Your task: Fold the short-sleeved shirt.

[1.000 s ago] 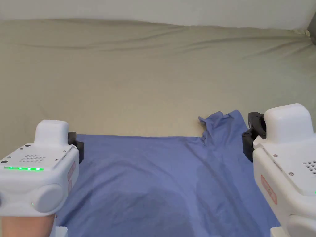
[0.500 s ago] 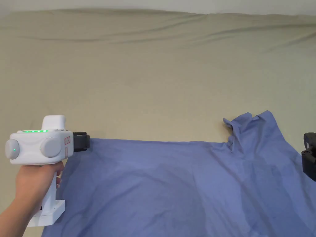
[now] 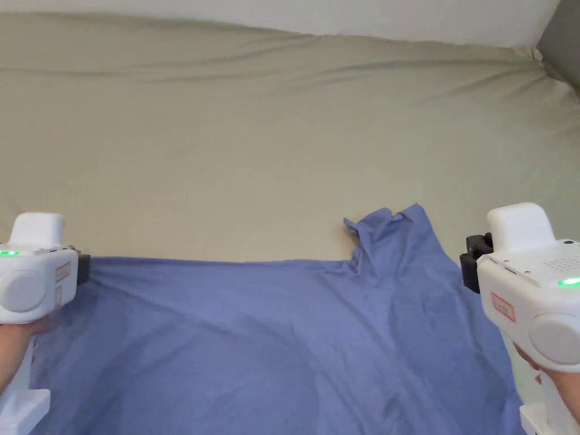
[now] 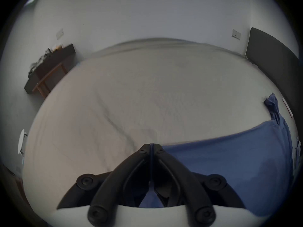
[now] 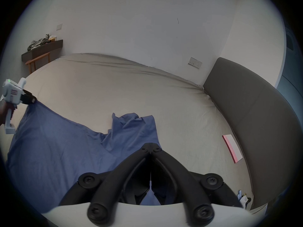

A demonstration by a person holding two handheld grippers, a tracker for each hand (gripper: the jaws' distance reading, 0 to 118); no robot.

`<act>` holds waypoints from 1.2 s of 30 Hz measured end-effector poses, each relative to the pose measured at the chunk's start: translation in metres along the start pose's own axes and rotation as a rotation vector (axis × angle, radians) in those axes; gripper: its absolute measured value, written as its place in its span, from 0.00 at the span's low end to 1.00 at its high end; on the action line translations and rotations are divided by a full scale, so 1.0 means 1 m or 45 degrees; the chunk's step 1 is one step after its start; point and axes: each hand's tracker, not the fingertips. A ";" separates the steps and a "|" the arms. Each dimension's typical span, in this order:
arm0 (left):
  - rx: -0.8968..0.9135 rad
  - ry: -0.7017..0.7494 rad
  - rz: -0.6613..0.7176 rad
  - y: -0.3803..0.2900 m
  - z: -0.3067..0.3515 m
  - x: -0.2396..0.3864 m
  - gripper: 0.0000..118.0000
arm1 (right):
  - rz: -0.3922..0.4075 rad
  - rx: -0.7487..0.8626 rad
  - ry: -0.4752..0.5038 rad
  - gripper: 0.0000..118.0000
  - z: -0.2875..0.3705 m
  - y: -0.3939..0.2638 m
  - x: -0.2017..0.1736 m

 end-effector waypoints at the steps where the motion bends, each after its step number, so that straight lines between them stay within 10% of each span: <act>1: 0.043 -0.019 -0.011 0.001 0.014 -0.001 0.01 | -0.011 -0.025 0.003 0.02 -0.008 0.001 0.006; 3: 0.113 -0.035 0.008 0.002 0.043 -0.004 0.01 | -0.051 -0.101 0.033 0.04 -0.025 0.001 0.017; 7: 0.207 0.009 -0.050 -0.001 0.089 -0.006 0.01 | -0.151 -0.267 0.108 0.90 -0.078 -0.006 0.041; 8: 0.218 0.007 -0.071 -0.002 0.096 -0.006 0.01 | -0.173 -0.318 0.118 0.95 -0.093 -0.010 0.047; 18: 0.189 0.066 -0.120 -0.034 0.124 0.000 0.01 | -0.248 -0.564 0.143 0.87 -0.165 -0.058 0.050; 22: 0.153 0.070 -0.084 -0.040 0.123 -0.003 0.01 | -0.192 -0.508 0.232 0.03 -0.143 -0.045 0.039; 25: 0.170 0.080 -0.078 -0.039 0.134 -0.003 0.01 | -0.001 -0.448 0.161 0.03 -0.121 -0.035 0.029; 36: 0.542 0.213 0.018 0.005 0.265 -0.031 0.01 | -0.110 0.246 0.055 0.03 0.119 0.046 0.073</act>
